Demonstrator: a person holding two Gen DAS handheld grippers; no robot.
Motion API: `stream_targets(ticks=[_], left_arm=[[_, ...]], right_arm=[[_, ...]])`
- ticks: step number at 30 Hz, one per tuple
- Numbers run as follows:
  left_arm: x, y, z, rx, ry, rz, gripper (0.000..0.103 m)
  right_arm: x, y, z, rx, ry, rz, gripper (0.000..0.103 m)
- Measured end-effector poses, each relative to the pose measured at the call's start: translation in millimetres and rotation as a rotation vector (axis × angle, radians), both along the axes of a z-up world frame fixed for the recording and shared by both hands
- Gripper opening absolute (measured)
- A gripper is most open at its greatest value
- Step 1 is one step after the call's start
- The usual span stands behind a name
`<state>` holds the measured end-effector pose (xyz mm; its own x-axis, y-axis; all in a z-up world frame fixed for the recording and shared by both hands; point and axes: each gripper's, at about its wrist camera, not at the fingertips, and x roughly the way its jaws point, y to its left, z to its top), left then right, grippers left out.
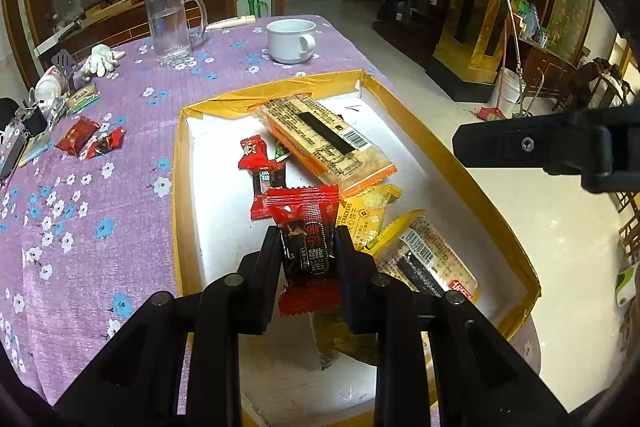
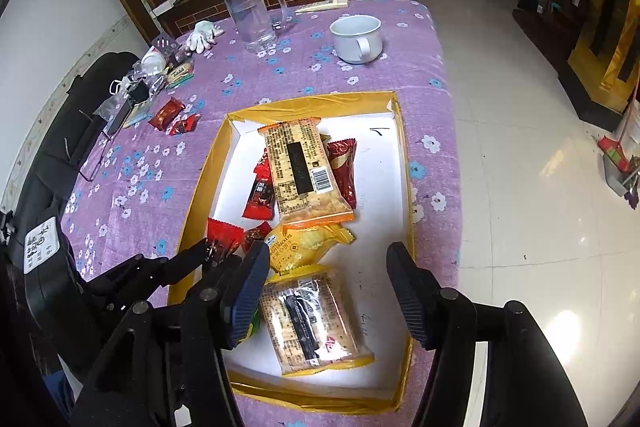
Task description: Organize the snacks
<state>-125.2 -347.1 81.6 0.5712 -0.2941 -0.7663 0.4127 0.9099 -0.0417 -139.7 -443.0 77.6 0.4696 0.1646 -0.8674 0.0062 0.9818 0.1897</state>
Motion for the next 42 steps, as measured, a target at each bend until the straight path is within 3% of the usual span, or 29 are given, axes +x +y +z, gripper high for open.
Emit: stream_targets(ticks=[21, 26, 30, 42], left_arm=[[-8, -11, 10, 0.041, -0.062, 0.001, 0.024], [-9, -10, 13, 0.045, -0.075, 0.006, 0.026], [-12, -8, 17, 0.054, -0.096, 0.017, 0.035], [-17, 4, 25, 0.065, -0.126, 0.047, 0.035]], right_arm=[[-4, -7, -3, 0.019, 0.009, 0.0, 0.063], [-5, -8, -4, 0.024, 0.011, -0.003, 0.063], [-6, -6, -6, 0.026, 0.015, 0.0, 0.064], [-2, 1, -16, 0.038, 0.034, 0.0, 0.067]])
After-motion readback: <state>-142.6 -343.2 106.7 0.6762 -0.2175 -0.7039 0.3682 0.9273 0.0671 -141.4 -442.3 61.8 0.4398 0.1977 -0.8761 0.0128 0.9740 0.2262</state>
